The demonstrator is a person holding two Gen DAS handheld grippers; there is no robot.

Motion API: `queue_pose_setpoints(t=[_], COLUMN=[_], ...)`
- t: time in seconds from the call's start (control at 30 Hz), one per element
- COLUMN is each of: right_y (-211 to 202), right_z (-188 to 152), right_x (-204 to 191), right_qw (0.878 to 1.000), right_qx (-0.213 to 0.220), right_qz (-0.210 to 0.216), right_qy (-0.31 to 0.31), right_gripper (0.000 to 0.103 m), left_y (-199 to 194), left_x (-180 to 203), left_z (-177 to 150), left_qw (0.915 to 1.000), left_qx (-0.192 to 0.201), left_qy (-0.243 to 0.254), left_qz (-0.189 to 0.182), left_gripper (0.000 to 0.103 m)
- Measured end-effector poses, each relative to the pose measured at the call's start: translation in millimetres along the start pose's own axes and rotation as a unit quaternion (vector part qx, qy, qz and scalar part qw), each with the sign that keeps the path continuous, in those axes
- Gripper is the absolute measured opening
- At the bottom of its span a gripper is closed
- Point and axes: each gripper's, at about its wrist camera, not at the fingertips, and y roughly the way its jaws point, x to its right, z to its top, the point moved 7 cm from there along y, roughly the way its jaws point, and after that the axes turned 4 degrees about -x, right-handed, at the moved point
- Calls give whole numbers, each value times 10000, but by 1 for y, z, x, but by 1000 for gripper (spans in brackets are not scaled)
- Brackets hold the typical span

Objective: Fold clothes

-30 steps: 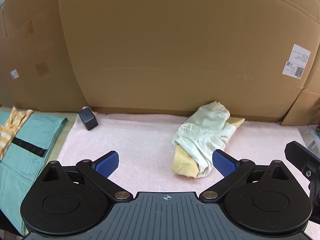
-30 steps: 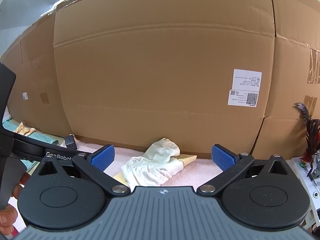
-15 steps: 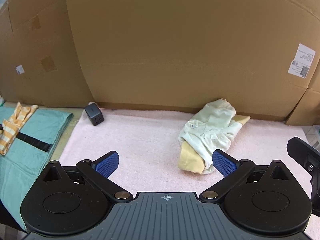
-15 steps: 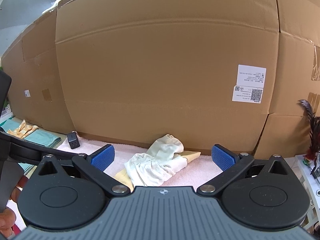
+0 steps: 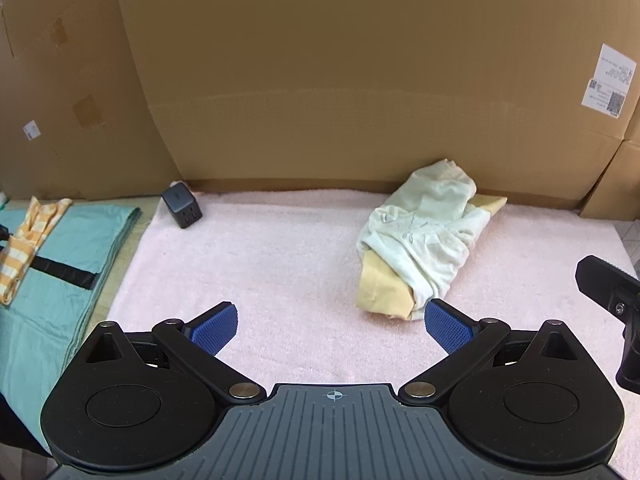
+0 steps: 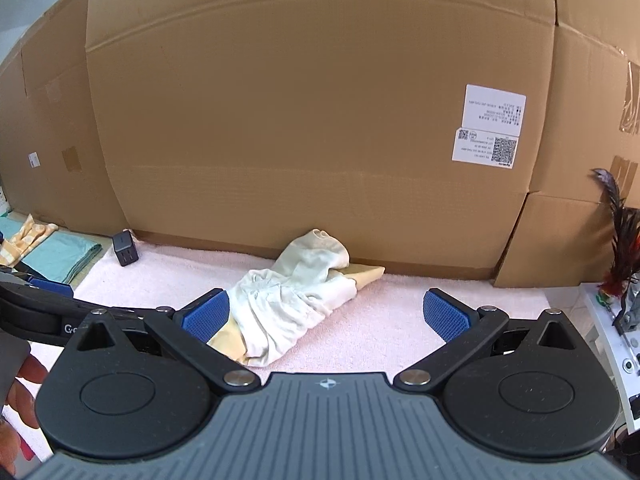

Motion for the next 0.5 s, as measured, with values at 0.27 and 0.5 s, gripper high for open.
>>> queue_pose_setpoints(t=[0.27,0.5], right_y=[6,17], right_z=[1,1], right_x=[-2,-4], right_qw=[10000,9998], right_qx=[-35,-126], right_qz=[48,168], right_qy=[-23,6], right_gripper=[103,103], left_y=[9,22], left_x=[-2,0], left_z=[0,4], left_qw=[10000,9999], left_qx=[-90,-158], left_qy=[-36,57], left_qz=[-19,9], left_gripper=[103,103])
